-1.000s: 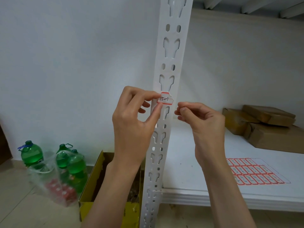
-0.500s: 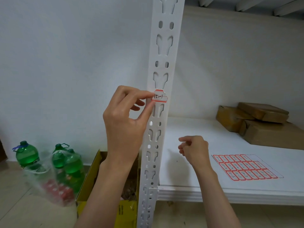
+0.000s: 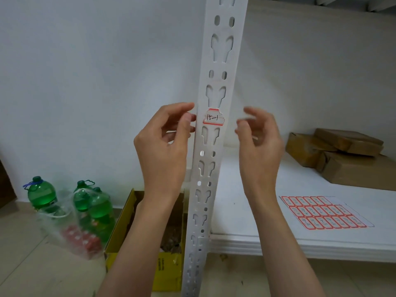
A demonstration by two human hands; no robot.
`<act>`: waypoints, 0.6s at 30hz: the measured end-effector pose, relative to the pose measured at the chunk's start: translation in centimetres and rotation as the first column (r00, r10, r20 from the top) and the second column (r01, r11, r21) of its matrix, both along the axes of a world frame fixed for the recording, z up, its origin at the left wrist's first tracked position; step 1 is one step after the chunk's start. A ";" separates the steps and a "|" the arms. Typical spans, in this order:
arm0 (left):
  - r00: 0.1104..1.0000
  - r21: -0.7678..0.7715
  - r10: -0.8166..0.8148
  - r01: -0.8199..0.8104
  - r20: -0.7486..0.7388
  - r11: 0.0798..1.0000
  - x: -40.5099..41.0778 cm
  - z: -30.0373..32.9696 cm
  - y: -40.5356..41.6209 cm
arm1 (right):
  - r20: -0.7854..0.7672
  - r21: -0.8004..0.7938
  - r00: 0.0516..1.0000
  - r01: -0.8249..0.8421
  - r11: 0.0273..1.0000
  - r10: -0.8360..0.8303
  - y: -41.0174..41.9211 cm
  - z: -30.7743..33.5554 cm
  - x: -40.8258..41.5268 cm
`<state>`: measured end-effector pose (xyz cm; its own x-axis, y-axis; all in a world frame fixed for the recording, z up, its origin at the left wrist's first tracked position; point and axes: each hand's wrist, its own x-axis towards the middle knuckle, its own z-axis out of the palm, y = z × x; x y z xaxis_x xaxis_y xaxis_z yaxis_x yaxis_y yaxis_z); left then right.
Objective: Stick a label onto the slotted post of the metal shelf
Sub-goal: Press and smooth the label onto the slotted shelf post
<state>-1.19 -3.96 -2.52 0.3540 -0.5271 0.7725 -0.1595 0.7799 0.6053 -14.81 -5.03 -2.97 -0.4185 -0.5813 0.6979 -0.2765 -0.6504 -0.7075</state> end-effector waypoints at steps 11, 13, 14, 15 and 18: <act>1.000 0.079 0.003 -0.004 0.011 0.997 0.2 -0.4 -0.2 | -0.087 -0.029 0.989 -0.125 0.992 0.122 1.6 2.0 3.5; 1.000 0.074 -0.012 0.011 0.011 0.997 0.3 -0.3 -0.2 | -0.089 -0.009 0.988 -0.125 0.992 0.124 1.6 2.2 3.5; 1.000 0.072 -0.013 0.012 0.014 0.997 0.3 -0.3 -0.2 | -0.094 -0.001 0.988 -0.127 0.992 0.126 1.6 2.3 3.5; 1.000 0.072 -0.010 0.009 0.019 0.997 0.3 -0.3 -0.2 | -0.102 0.005 0.987 -0.125 0.992 0.125 1.6 2.3 3.4; 1.000 0.074 -0.008 0.006 0.026 0.997 0.3 -0.3 -0.3 | -0.140 0.008 0.985 -0.096 0.995 0.096 1.5 2.4 3.3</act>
